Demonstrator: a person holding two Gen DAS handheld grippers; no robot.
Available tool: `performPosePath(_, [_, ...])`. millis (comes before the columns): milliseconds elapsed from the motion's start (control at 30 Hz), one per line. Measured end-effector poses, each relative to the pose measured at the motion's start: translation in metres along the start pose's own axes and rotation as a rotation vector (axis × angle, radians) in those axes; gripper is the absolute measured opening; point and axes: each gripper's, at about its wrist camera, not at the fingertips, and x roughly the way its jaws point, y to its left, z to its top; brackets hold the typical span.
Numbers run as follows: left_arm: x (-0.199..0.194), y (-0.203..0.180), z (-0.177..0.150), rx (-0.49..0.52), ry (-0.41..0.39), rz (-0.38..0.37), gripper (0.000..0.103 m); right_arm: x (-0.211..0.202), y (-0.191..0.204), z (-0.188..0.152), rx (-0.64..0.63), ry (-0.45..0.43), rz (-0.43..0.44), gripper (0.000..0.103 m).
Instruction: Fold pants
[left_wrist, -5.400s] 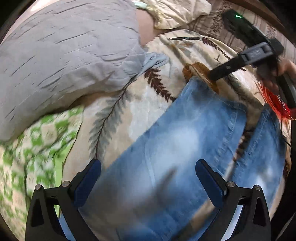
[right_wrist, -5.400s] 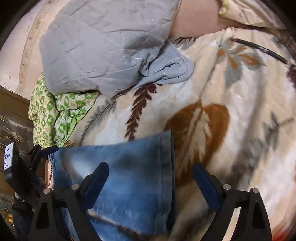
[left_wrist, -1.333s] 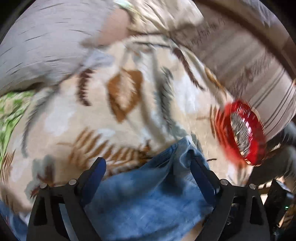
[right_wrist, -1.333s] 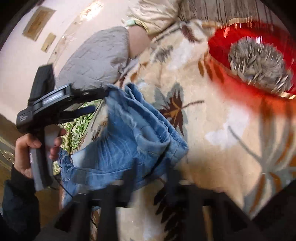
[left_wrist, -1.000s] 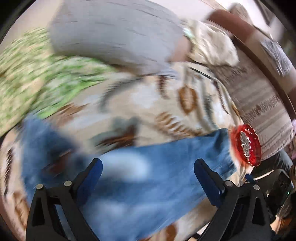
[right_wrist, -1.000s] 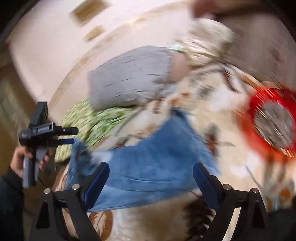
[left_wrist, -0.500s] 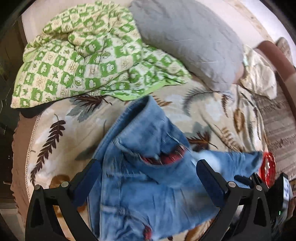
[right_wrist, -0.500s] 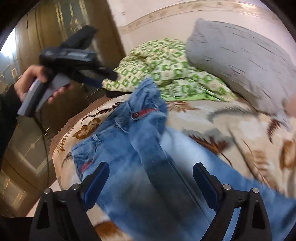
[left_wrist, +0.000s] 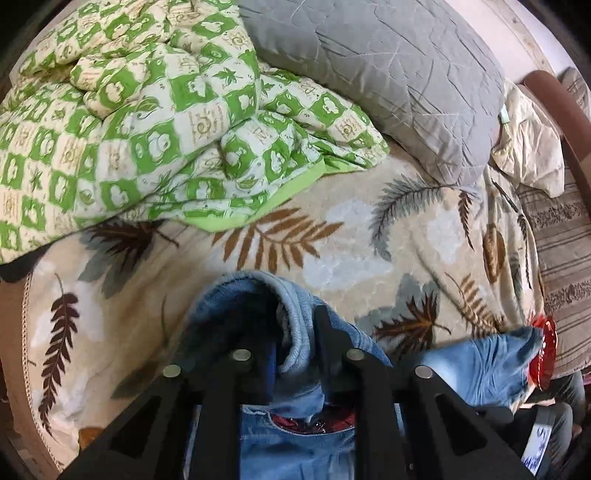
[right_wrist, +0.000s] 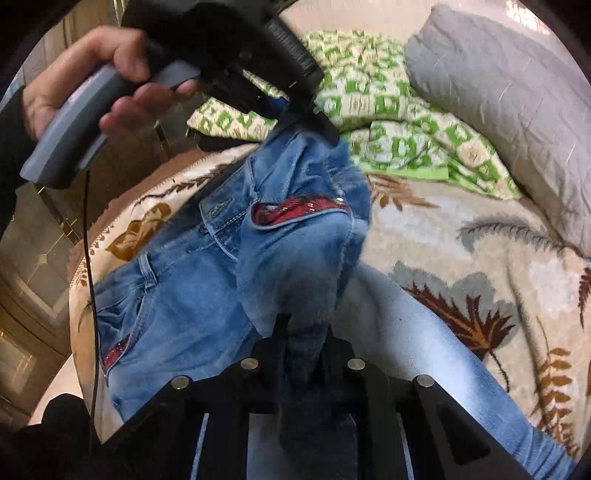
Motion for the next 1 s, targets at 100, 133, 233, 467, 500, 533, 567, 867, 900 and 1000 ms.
performPosePath(100, [-0.026, -0.002, -0.018, 0.054, -0.023, -0.020, 0.013, -0.013, 0.005, -0.001, -0.024, -0.028, -0.012, 0.009])
performPosePath(133, [-0.041, 0.000, -0.028, 0.055, -0.044, -0.024, 0.013, -0.020, 0.009, -0.001, -0.036, -0.045, -0.015, 0.008])
performPosePath(233, [-0.082, 0.007, -0.055, 0.053, -0.096, -0.058, 0.013, -0.045, 0.030, -0.008, -0.116, -0.095, -0.038, 0.008])
performPosePath(467, [-0.129, 0.028, -0.164, 0.017, -0.161, -0.115, 0.013, -0.064, 0.091, -0.049, -0.312, -0.132, -0.095, 0.008])
performPosePath(500, [-0.124, 0.034, -0.175, -0.001, -0.163, -0.128, 0.013, -0.057, 0.100, -0.057, -0.334, -0.113, -0.105, 0.008])
performPosePath(533, [-0.114, 0.045, -0.190, -0.041, -0.163, -0.152, 0.013, -0.048, 0.109, -0.066, -0.360, -0.087, -0.118, 0.008])
performPosePath(567, [-0.100, 0.057, -0.207, -0.091, -0.159, -0.175, 0.013, -0.038, 0.116, -0.075, -0.385, -0.070, -0.132, 0.008])
performPosePath(867, [-0.026, 0.107, -0.294, -0.414, -0.188, -0.316, 0.024, -0.012, 0.138, -0.106, -0.513, -0.017, -0.286, 0.036])
performPosePath(900, [-0.030, 0.107, -0.294, -0.427, -0.193, -0.342, 0.035, -0.015, 0.137, -0.106, -0.505, -0.017, -0.293, 0.072])
performPosePath(1000, [-0.050, 0.099, -0.291, -0.418, -0.220, -0.375, 0.084, -0.041, 0.124, -0.101, -0.431, -0.105, -0.290, 0.091])
